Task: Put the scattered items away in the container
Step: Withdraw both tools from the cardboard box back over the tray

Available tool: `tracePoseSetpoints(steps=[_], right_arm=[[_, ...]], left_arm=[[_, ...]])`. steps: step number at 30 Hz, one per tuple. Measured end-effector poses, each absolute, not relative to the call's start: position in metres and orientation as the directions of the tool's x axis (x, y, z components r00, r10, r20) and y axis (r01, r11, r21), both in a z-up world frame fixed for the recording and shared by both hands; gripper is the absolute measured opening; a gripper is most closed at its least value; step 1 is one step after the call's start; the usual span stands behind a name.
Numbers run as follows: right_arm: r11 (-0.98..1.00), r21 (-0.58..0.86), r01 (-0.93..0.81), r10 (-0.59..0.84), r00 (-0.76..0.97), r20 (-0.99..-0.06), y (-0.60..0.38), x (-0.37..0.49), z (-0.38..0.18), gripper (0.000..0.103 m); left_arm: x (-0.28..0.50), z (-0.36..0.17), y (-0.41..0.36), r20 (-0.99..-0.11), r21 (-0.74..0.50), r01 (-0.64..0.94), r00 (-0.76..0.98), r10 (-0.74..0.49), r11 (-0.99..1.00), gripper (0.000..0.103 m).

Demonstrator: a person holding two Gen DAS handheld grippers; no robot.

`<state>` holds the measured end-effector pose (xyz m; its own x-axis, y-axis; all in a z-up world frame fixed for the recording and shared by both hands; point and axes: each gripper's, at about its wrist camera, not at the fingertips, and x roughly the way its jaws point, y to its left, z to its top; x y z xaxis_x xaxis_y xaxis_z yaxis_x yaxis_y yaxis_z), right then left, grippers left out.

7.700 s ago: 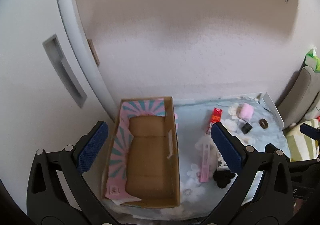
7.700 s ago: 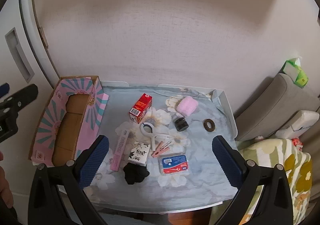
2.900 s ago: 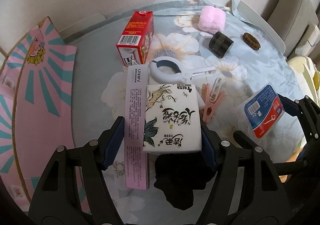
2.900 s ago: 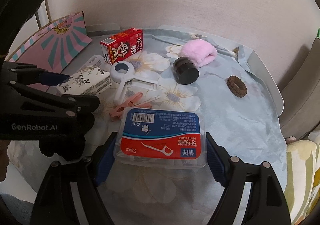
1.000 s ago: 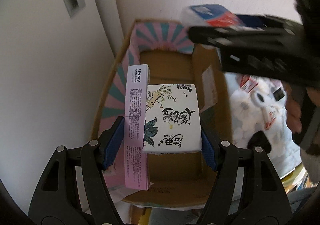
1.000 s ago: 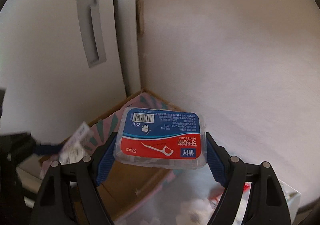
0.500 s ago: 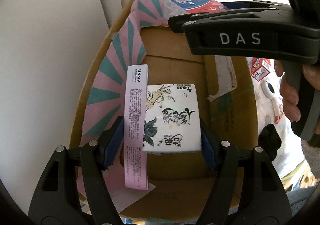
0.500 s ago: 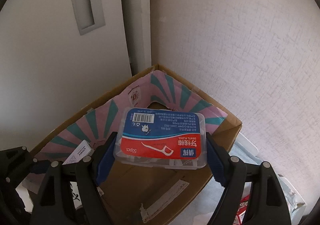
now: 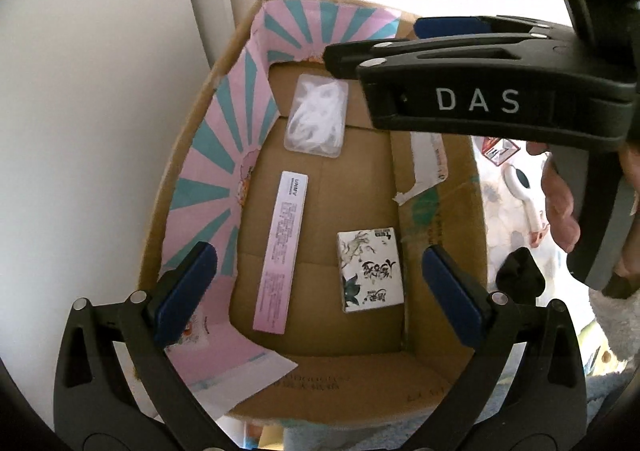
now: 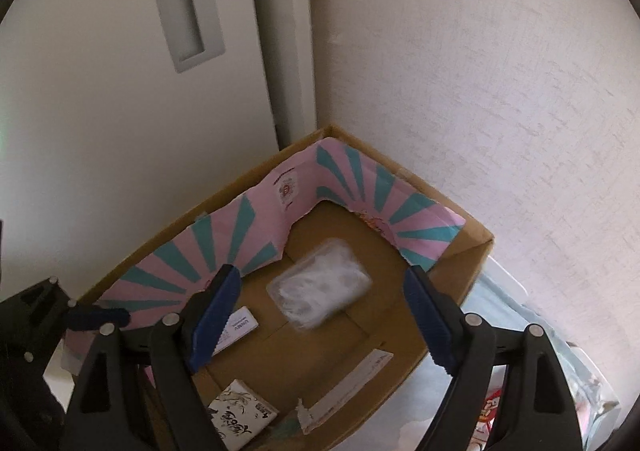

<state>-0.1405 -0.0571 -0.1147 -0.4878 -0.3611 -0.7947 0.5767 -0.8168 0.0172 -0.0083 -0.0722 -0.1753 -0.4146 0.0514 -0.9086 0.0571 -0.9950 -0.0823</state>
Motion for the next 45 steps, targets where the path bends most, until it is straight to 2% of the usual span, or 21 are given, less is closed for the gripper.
tracePoseSetpoints(steps=[18, 26, 32, 39, 45], right_arm=[[-0.885, 0.022, 0.466, -0.324, -0.579, -0.748, 0.007, -0.103, -0.089, 0.081], [-0.948, 0.009, 0.317, -0.224, -0.649, -0.727, 0.084, -0.078, -0.066, 0.081], [-0.981, -0.011, 0.194, -0.124, -0.667, -0.734, 0.144, -0.06, -0.076, 0.081], [-0.996, -0.046, 0.074, -0.014, -0.653, -0.757, 0.203, -0.043, -0.086, 0.081], [-0.998, -0.044, 0.041, 0.009, -0.626, -0.78, 0.229, -0.038, -0.098, 0.081]], left_arm=[[-0.009, -0.137, -0.064, -0.87, -0.055, -0.001, -0.49, 0.048, -0.998, 0.102], [-0.027, -0.121, -0.025, -0.849, -0.056, -0.092, -0.519, 0.096, -0.994, 0.102], [-0.048, -0.109, 0.018, -0.83, -0.034, -0.189, -0.542, 0.133, -0.981, 0.102], [-0.077, -0.115, 0.071, -0.837, -0.047, -0.275, -0.514, 0.188, -0.96, 0.102], [-0.103, -0.131, 0.102, -0.853, -0.063, -0.287, -0.481, 0.201, -0.956, 0.102]])
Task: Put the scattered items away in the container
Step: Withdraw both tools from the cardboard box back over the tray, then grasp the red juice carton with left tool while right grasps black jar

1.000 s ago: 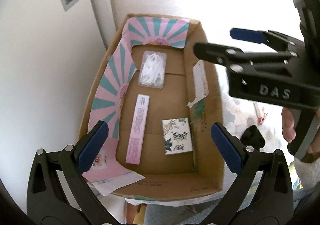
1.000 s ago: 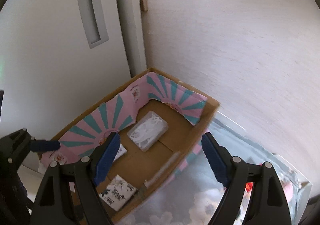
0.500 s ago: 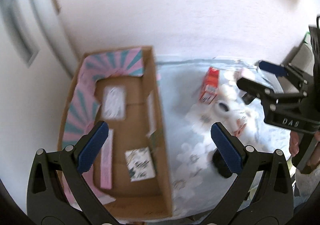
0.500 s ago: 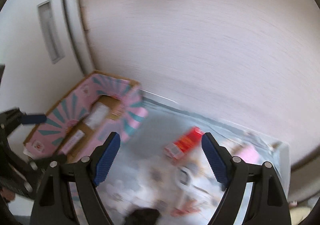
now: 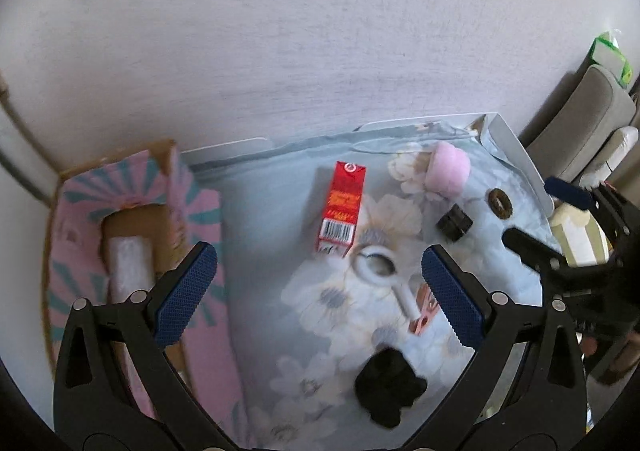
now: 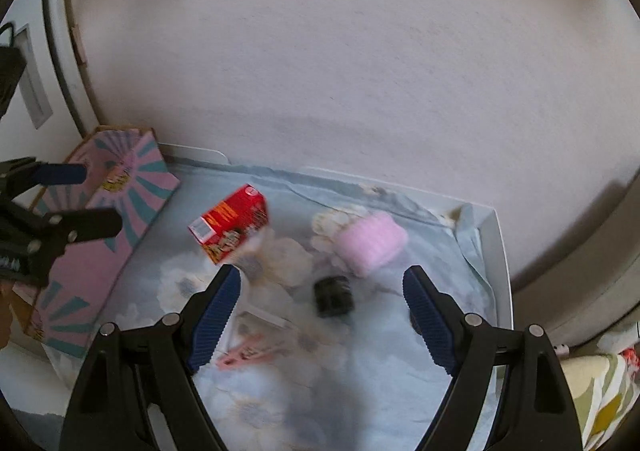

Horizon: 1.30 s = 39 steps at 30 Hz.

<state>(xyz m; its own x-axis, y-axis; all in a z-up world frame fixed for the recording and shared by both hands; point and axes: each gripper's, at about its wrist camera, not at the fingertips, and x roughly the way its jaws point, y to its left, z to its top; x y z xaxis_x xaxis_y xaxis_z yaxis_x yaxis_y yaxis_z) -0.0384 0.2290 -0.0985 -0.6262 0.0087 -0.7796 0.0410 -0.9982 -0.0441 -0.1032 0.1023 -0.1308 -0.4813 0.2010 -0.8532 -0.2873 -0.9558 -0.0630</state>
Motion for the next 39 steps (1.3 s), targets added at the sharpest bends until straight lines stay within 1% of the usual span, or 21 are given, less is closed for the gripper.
tracePoseSetpoints(steps=[6, 12, 18, 24, 29, 30, 31, 32, 33, 34, 35, 39], right_arm=[[-0.999, -0.033, 0.041, 0.002, -0.591, -0.807, 0.241, -0.044, -0.123, 0.081], [-0.998, -0.024, 0.063, -0.013, -0.52, -0.854, 0.254, -0.064, -0.16, 0.081], [-0.996, -0.016, 0.084, -0.028, -0.497, -0.867, 0.261, -0.076, -0.18, 0.081], [-0.996, -0.005, 0.093, -0.041, -0.49, -0.871, 0.262, -0.081, -0.188, 0.081], [-0.995, -0.02, 0.099, -0.031, -0.483, -0.875, 0.262, -0.08, -0.193, 0.08], [-0.994, -0.022, 0.103, -0.03, -0.481, -0.876, 0.262, -0.079, -0.195, 0.078], [-0.994, -0.023, 0.11, -0.033, -0.48, -0.877, 0.262, -0.078, -0.195, 0.068], [-0.992, -0.014, 0.125, -0.047, -0.473, -0.88, 0.261, -0.078, -0.196, 0.055], [-0.99, -0.013, 0.138, -0.054, -0.471, -0.88, 0.26, -0.076, -0.197, 0.051], [-0.989, -0.018, 0.148, -0.055, -0.476, -0.878, 0.259, -0.075, -0.196, 0.044], [-0.988, -0.01, 0.155, -0.066, -0.478, -0.876, 0.259, -0.074, -0.195, 0.032], [-0.988, -0.014, 0.153, -0.062, -0.48, -0.875, 0.258, -0.07, -0.193, 0.033]], left_arm=[[-0.13, -0.161, 0.129, -0.881, -0.029, -0.31, -0.44, 0.171, -0.95, 0.102], [-0.154, -0.202, 0.148, -0.91, 0.031, -0.316, -0.402, 0.104, -0.948, 0.102], [-0.164, -0.22, 0.153, -0.915, 0.043, -0.307, -0.394, 0.086, -0.951, 0.102], [-0.168, -0.231, 0.154, -0.92, 0.034, -0.296, -0.383, 0.086, -0.955, 0.102], [-0.166, -0.235, 0.158, -0.915, 0.068, -0.306, -0.399, 0.063, -0.95, 0.101], [-0.165, -0.235, 0.158, -0.912, 0.073, -0.308, -0.406, 0.062, -0.949, 0.093], [-0.163, -0.234, 0.159, -0.906, 0.082, -0.308, -0.418, 0.058, -0.948, 0.084], [-0.162, -0.234, 0.159, -0.907, 0.079, -0.312, -0.416, 0.061, -0.947, 0.061], [-0.163, -0.238, 0.16, -0.917, 0.058, -0.321, -0.391, 0.077, -0.945, 0.043], [-0.163, -0.24, 0.16, -0.923, 0.051, -0.325, -0.377, 0.08, -0.944, 0.034], [-0.163, -0.242, 0.161, -0.925, 0.054, -0.327, -0.373, 0.076, -0.943, 0.032], [-0.159, -0.242, 0.163, -0.92, 0.064, -0.336, -0.385, 0.075, -0.94, 0.031]])
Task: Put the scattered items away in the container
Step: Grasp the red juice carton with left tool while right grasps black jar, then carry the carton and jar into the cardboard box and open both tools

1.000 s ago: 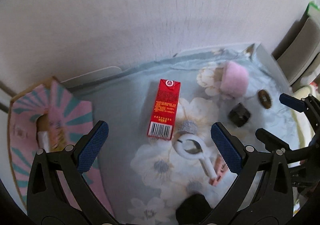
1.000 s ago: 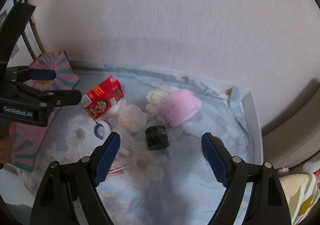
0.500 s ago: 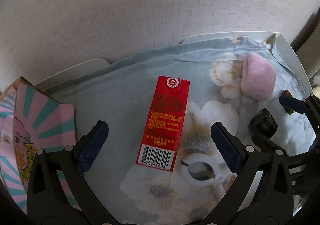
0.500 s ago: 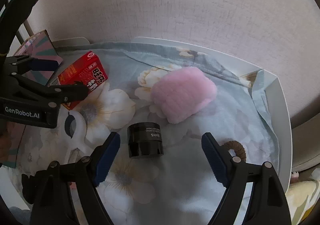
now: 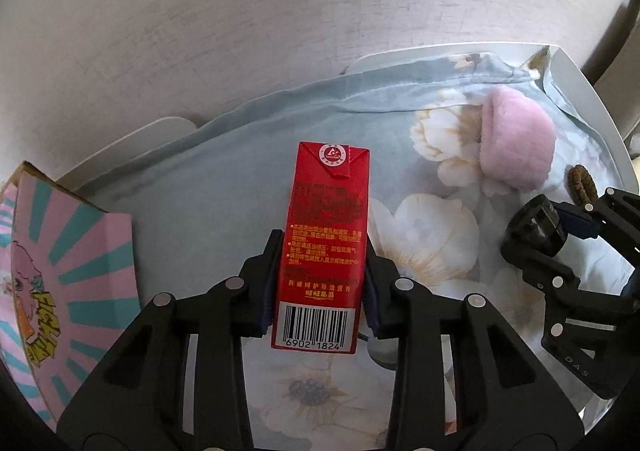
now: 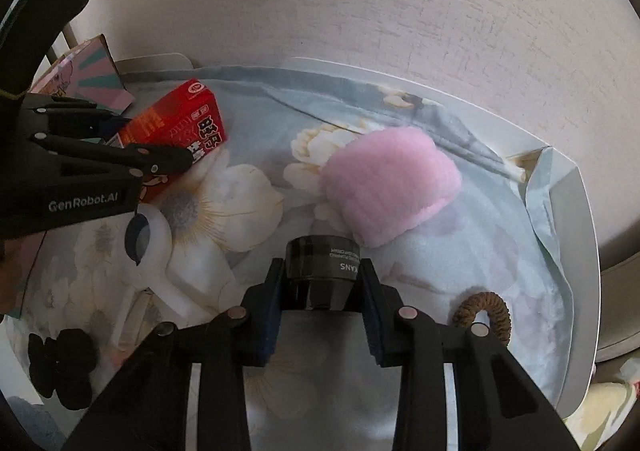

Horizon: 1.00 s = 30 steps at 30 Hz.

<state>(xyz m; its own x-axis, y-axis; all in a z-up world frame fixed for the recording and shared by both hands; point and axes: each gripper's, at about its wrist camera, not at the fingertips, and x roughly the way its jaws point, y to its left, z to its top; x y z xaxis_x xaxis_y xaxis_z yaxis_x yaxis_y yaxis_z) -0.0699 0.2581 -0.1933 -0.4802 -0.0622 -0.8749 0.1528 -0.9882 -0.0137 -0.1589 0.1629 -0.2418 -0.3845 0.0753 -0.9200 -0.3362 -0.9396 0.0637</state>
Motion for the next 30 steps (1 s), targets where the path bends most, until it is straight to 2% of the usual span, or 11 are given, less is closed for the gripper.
tracePoseSetpoints(steps=[22, 30], right_arm=[[-0.995, 0.055, 0.089, -0.092, -0.501, -0.86, 0.275, -0.041, -0.176, 0.033], [-0.996, 0.063, 0.063, -0.086, -0.503, -0.86, 0.284, -0.025, -0.17, 0.033]], left_arm=[[-0.152, -0.222, 0.143, -0.906, -0.025, -0.332, -0.392, 0.162, -0.943, 0.03], [-0.154, -0.206, 0.142, -0.895, -0.01, -0.361, -0.412, 0.169, -0.932, 0.03]])
